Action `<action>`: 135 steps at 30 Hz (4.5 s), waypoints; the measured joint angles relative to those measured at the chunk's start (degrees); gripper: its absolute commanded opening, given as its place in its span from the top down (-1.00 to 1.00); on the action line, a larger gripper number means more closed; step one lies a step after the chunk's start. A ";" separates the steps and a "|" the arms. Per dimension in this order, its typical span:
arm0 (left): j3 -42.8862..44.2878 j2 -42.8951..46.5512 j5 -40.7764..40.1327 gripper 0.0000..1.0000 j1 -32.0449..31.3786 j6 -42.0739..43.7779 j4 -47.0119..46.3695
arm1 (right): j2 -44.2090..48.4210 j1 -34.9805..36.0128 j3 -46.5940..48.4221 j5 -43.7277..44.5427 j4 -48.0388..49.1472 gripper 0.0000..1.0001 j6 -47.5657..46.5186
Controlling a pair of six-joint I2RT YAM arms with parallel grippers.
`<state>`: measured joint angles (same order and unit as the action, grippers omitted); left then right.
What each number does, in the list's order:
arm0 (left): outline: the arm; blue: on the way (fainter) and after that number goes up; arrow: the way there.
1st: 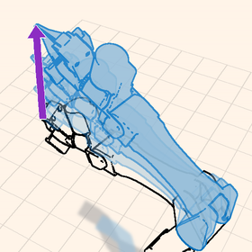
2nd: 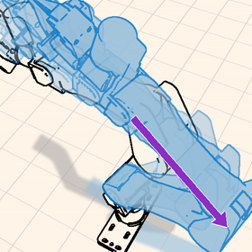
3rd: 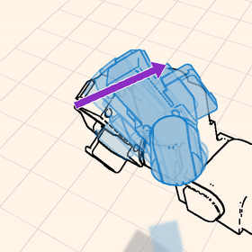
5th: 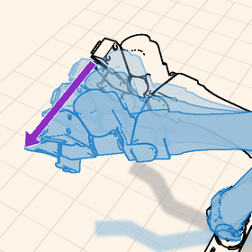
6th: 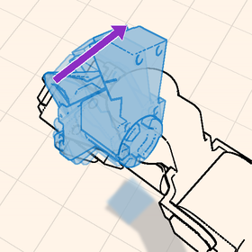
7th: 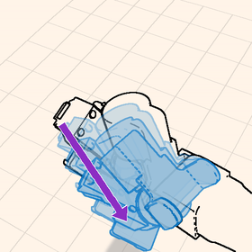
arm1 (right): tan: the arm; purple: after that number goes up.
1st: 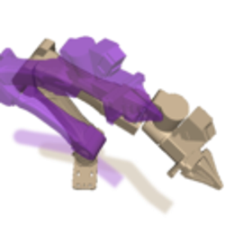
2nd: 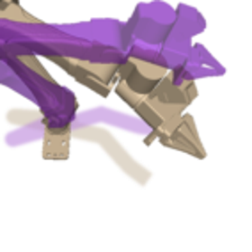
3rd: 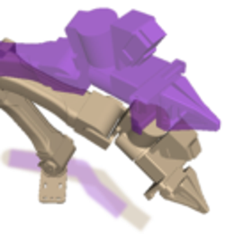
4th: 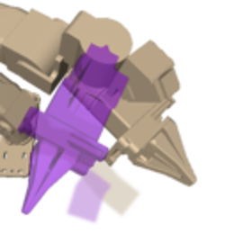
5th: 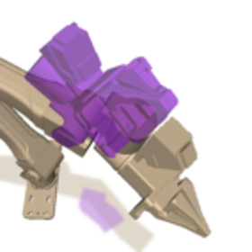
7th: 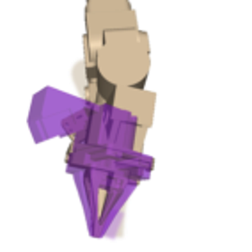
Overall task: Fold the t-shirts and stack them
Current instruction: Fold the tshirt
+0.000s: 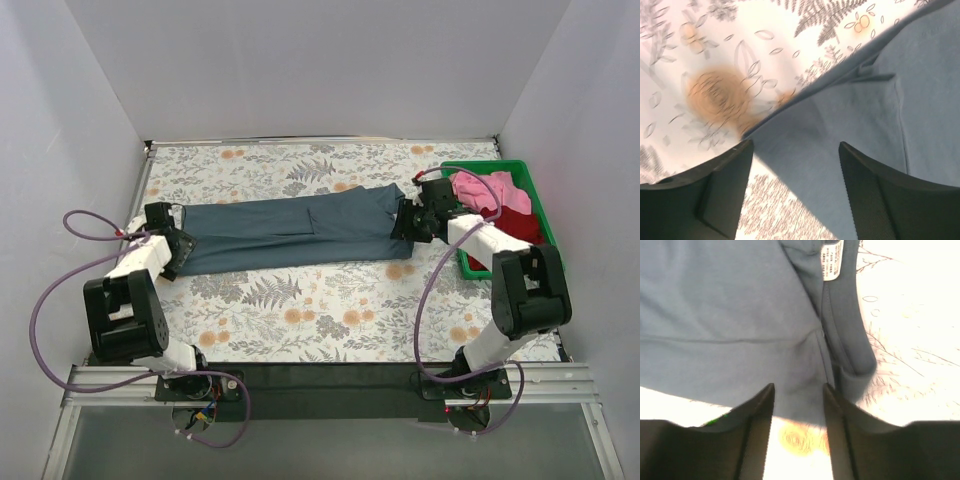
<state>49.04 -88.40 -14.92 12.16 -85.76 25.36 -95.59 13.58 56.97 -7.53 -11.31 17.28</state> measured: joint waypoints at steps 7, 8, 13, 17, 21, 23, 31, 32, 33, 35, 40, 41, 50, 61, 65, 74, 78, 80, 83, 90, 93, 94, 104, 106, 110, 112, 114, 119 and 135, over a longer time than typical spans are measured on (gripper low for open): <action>-3.74 7.61 0.11 -0.80 0.15 0.48 1.66 | 9.25 -2.43 -4.96 1.79 -0.81 -0.11 4.02; -4.09 7.45 0.09 -0.81 0.15 0.55 1.64 | 9.31 -2.86 -5.88 1.70 -1.01 -0.11 4.70; -4.63 5.55 0.11 -0.80 0.15 1.14 2.01 | 8.20 -3.85 -8.61 0.09 -1.92 -0.09 7.23; -4.20 3.30 0.11 -0.68 0.15 1.73 2.08 | 6.80 -3.82 -9.20 -2.27 -0.55 -0.04 9.09; -3.10 1.70 0.13 -0.51 0.15 2.40 1.66 | 5.60 -3.91 -10.19 -3.28 1.99 0.02 10.45; -2.73 1.11 -0.07 -0.37 0.15 2.64 1.57 | 5.27 -4.15 -11.17 -3.37 2.86 0.06 11.10; -2.47 -0.17 -2.01 0.59 0.28 3.21 1.20 | 4.72 -5.77 -12.85 -2.60 5.88 0.83 11.63; -2.45 -0.31 -2.14 0.68 0.35 3.08 1.11 | 4.33 -6.05 -12.85 -2.78 6.03 0.97 11.80; -2.47 -0.37 -2.14 0.87 0.39 2.93 0.87 | 4.20 -6.25 -12.83 -2.82 6.34 0.97 11.78; -2.47 -0.48 -2.08 1.00 0.39 2.47 0.50 | 4.07 -6.51 -12.83 -2.64 6.62 0.97 11.65; -2.58 -0.33 -2.38 1.00 0.39 1.33 0.83 | 3.48 -7.72 -11.63 -1.09 5.97 0.97 10.47; -2.93 -0.07 -2.23 1.00 0.39 0.96 0.76 | 3.04 -8.13 -10.91 -0.63 5.51 0.97 10.10; -12.59 9.07 10.14 0.89 0.50 -6.54 -2.12 | -10.80 -9.40 11.50 6.36 -2.64 0.97 1.62; -19.52 27.67 22.14 -0.40 -2.05 -10.40 13.75 | -16.94 -8.98 24.63 12.48 -6.60 0.17 -3.96; -11.80 27.50 19.63 -0.47 -3.82 -7.76 18.12 | -10.32 -4.72 19.61 11.45 -7.69 0.17 -4.09; 4.57 13.90 11.93 -0.46 -8.09 2.71 7.78 | -9.44 20.35 21.11 2.38 -3.93 0.22 -4.07; 7.58 2.86 10.23 -0.49 -14.21 7.17 3.10 | -16.61 28.48 27.28 -0.44 -3.17 0.22 -5.07; 8.92 -1.42 10.08 -0.49 -16.28 8.72 1.49 | -19.98 30.23 29.49 -1.51 -2.64 0.22 -5.46; 11.61 -6.64 9.33 -0.46 -17.00 10.16 0.28 | -23.74 31.19 30.36 -2.56 -2.16 0.23 -6.19; 12.79 -10.62 7.19 -0.40 -17.81 9.57 0.37 | -25.07 31.26 27.82 -3.93 -0.52 0.24 -9.62; 10.01 -10.01 6.99 -0.38 -18.88 7.82 1.01 | -22.86 31.21 24.65 -3.87 -0.31 0.25 -11.87; 8.83 -9.16 6.91 -0.38 -19.21 7.15 0.83 | -21.79 31.21 23.26 -3.67 -0.59 0.26 -12.72; -4.42 12.22 10.69 -0.43 -27.41 2.43 9.64 | -5.51 30.93 5.88 -0.20 -9.86 0.22 -16.79; -4.24 16.72 11.06 -0.43 -28.48 2.86 10.71 | -1.95 30.99 4.31 0.13 -12.20 0.19 -15.91; -2.64 22.60 11.89 -0.36 -30.25 5.77 11.26 | 5.99 31.50 3.10 1.29 -12.63 0.07 -13.97; -2.49 22.97 13.66 -0.30 -31.50 7.32 11.34 | 9.42 31.61 2.75 2.80 -12.02 -0.10 -12.87; -2.62 22.32 15.37 -0.24 -33.44 8.28 11.96 | 12.04 31.47 1.84 4.87 -11.45 -0.14 -12.31; -4.02 20.63 17.18 -0.03 -39.23 8.63 13.64 | 15.28 28.92 -2.29 8.09 -11.28 -0.14 -10.97; -4.31 11.82 14.64 0.19 -45.03 6.86 20.31 | 17.38 23.10 -6.54 8.79 -11.19 -0.13 -10.14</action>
<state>44.73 -76.58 -0.27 -32.86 -78.89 45.67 -78.22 36.69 50.43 1.26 -22.50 7.14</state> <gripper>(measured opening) 0.457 0.564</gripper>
